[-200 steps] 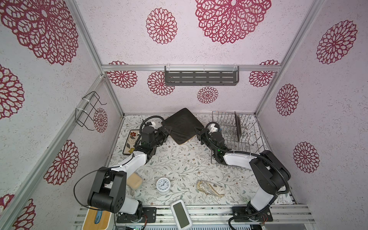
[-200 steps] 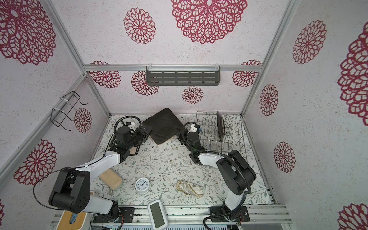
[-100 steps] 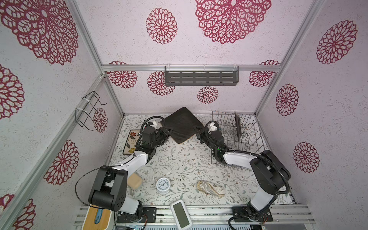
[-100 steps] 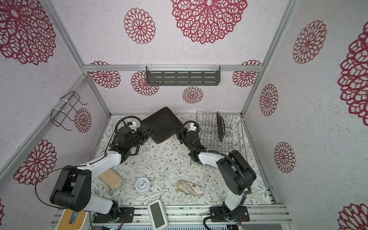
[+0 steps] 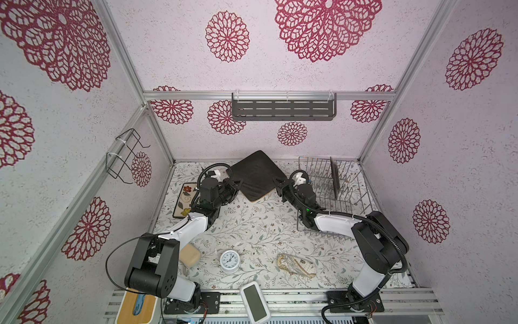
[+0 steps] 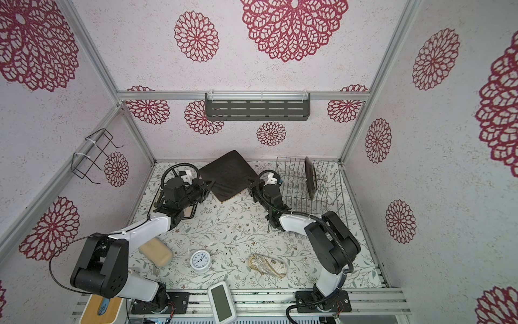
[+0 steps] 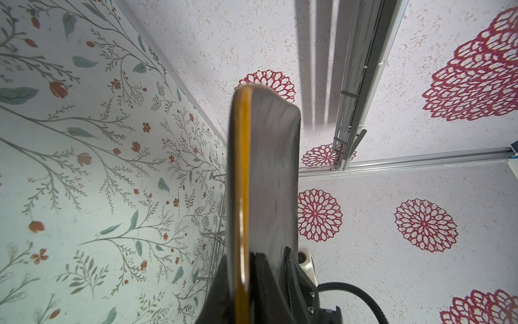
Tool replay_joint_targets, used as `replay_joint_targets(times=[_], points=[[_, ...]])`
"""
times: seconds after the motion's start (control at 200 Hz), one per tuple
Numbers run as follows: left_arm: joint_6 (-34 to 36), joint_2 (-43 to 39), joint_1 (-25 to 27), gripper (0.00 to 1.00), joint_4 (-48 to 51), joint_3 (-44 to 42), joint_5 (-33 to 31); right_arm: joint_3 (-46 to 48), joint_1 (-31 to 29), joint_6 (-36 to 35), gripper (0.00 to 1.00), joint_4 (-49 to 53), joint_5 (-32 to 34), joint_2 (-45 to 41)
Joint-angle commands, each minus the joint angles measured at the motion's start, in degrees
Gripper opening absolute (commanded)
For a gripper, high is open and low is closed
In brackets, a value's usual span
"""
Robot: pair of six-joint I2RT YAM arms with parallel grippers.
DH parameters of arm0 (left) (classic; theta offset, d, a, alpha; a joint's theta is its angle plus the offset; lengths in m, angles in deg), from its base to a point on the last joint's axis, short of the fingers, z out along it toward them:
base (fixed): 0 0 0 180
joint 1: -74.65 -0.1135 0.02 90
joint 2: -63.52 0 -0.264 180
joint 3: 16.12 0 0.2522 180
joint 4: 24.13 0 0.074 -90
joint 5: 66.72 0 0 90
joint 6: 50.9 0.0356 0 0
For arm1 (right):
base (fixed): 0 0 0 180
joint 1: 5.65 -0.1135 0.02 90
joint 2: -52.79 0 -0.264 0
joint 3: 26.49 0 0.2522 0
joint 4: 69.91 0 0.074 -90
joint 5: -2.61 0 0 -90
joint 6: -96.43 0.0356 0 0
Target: Unload the plates from the dish rack
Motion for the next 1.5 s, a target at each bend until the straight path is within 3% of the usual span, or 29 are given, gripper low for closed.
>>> replay_joint_targets(times=[0.0, 0.32, 0.53, 0.926, 1.291, 1.496], points=[[1.78, 0.60, 0.44, 0.00, -0.55, 0.70, 0.40, -4.17, 0.21, 3.49, 0.18, -16.14, -2.56, -1.73], [0.00, 0.14, -0.17, 0.00, -2.82, 0.62, 0.84, -3.92, 0.83, 5.07, 0.50, -13.62, -4.38, -1.42], [-4.52, 1.34, -1.62, 0.00, -9.78, -0.36, 1.41, -2.57, 2.03, 6.94, 0.61, -9.97, -4.82, -2.31], [-4.97, 0.00, -3.94, 0.00, -8.70, 2.01, 1.06, 0.64, 4.95, 7.62, 0.69, -6.58, -5.33, -6.18], [-0.77, -6.20, -10.17, 0.00, -2.74, 0.58, -0.24, 1.90, 6.67, 4.72, 0.70, -3.05, -4.90, -10.39], [-0.28, -9.28, -13.99, 0.00, -5.93, -3.46, -1.96, 1.39, 6.80, 0.31, 0.70, 1.05, -4.05, -12.61]])
